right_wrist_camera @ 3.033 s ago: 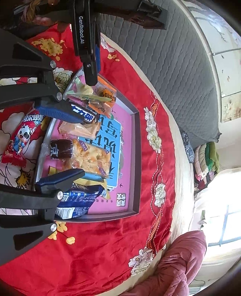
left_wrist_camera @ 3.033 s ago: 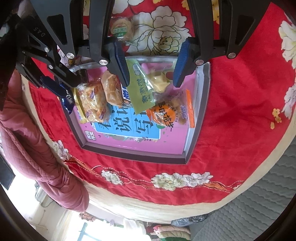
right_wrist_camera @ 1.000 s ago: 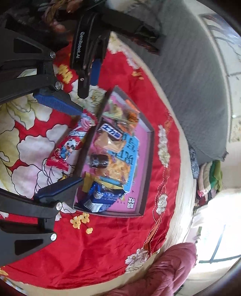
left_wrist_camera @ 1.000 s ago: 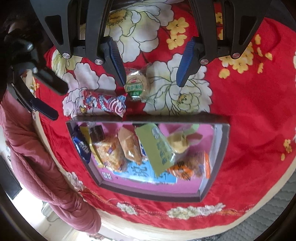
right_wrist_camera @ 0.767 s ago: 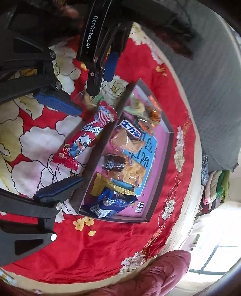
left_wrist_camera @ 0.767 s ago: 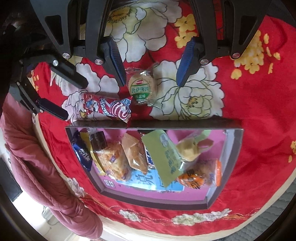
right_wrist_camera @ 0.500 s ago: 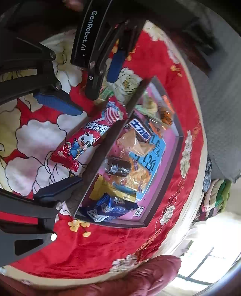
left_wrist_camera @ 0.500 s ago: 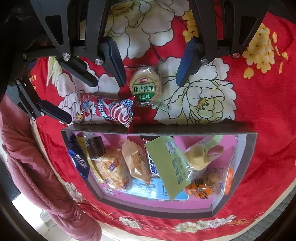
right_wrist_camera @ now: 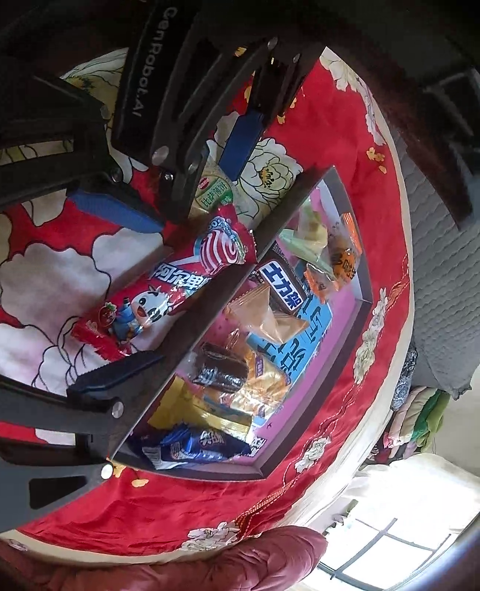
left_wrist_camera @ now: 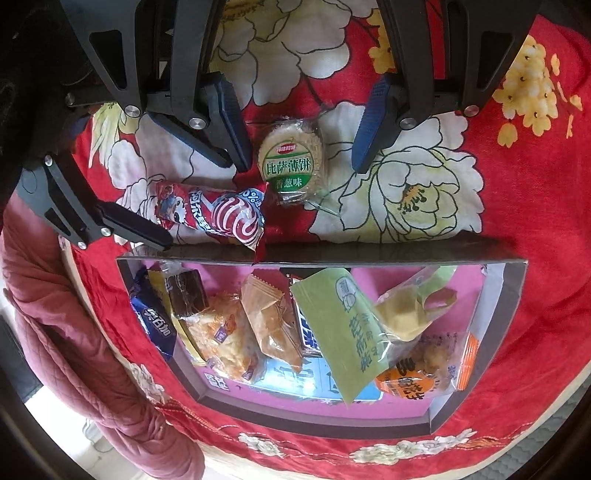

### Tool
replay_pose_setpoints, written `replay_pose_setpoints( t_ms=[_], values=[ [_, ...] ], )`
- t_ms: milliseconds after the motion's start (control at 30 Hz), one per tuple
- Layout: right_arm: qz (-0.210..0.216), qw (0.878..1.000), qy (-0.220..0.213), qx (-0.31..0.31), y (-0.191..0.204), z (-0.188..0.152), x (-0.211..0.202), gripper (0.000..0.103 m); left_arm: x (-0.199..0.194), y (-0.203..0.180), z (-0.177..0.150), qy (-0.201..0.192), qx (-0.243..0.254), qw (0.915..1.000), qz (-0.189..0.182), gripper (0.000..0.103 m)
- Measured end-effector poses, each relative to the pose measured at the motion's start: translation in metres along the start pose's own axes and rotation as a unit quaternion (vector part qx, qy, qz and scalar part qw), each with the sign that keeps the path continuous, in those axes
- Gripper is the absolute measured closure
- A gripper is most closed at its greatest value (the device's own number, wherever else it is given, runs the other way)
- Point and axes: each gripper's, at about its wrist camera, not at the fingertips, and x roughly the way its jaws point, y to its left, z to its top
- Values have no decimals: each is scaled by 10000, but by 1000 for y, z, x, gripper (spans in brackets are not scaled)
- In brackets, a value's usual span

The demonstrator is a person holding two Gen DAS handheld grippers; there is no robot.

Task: Organize snacks
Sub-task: 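Grasp the red-and-white candy wrapper with right tool while left tool grasps the round cookie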

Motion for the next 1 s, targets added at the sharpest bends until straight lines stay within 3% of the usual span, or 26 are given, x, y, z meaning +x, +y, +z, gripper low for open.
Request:
replay_pose_setpoints(
  t_ms=[300, 433, 500, 733, 1000],
  values=[
    [167, 9998, 4, -51, 3, 1, 6, 55, 5, 2, 1, -11, 0, 10000, -44, 46],
    [194, 9997, 118, 39, -1, 1, 13, 66, 6, 6, 4, -27, -71, 9999, -96, 56],
    [248, 9996, 115, 124, -3, 1, 13, 67, 6, 8, 4, -43, -60, 9999, -71, 62],
    [464, 9980, 93, 419, -12, 1, 10, 68, 4, 8, 2, -82, 34, 10000, -7, 67],
    [801, 9942, 10, 717, -18, 2, 7, 69, -2, 14, -1, -101, 37, 9999, 96, 68]
  ],
)
